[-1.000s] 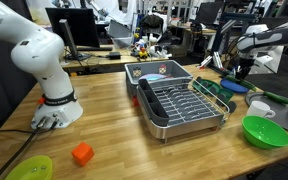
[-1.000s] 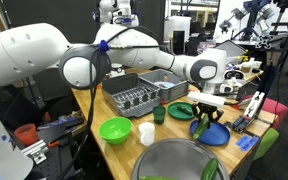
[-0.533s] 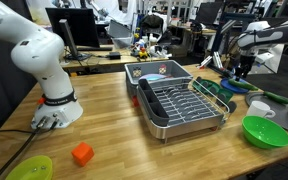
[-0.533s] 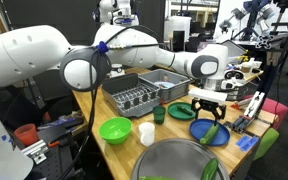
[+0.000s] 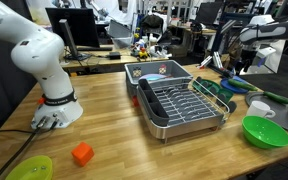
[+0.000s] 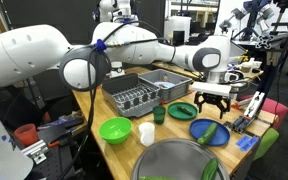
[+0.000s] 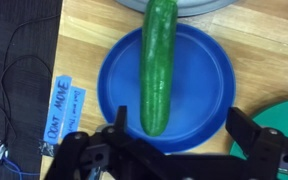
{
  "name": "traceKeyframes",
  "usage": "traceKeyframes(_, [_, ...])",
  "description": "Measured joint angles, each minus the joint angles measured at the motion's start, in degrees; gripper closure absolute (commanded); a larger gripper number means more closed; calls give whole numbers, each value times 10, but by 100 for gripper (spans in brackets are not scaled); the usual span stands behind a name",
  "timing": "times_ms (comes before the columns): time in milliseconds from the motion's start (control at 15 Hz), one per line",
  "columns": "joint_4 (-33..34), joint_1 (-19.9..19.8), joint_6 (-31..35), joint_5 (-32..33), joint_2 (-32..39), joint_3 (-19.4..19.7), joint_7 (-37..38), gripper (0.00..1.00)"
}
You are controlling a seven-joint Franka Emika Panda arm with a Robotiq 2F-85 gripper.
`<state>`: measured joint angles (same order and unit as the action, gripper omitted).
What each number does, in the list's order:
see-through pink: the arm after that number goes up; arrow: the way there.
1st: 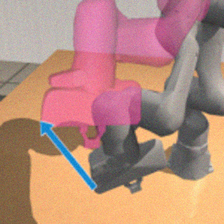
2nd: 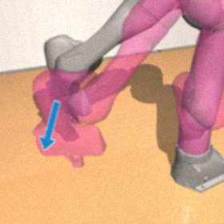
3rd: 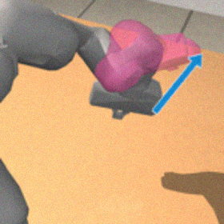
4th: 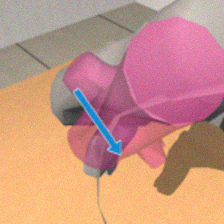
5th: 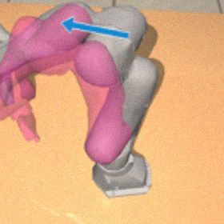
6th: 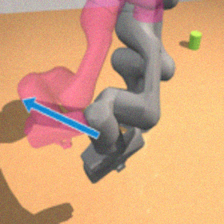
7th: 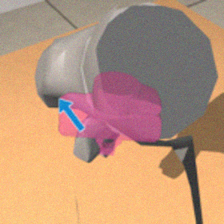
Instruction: Put the green object onto the blue plate.
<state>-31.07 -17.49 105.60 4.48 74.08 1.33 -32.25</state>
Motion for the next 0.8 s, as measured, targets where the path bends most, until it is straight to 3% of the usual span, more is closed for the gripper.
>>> traceKeyframes(800, [59, -13, 0, -19, 10, -10, 1, 0])
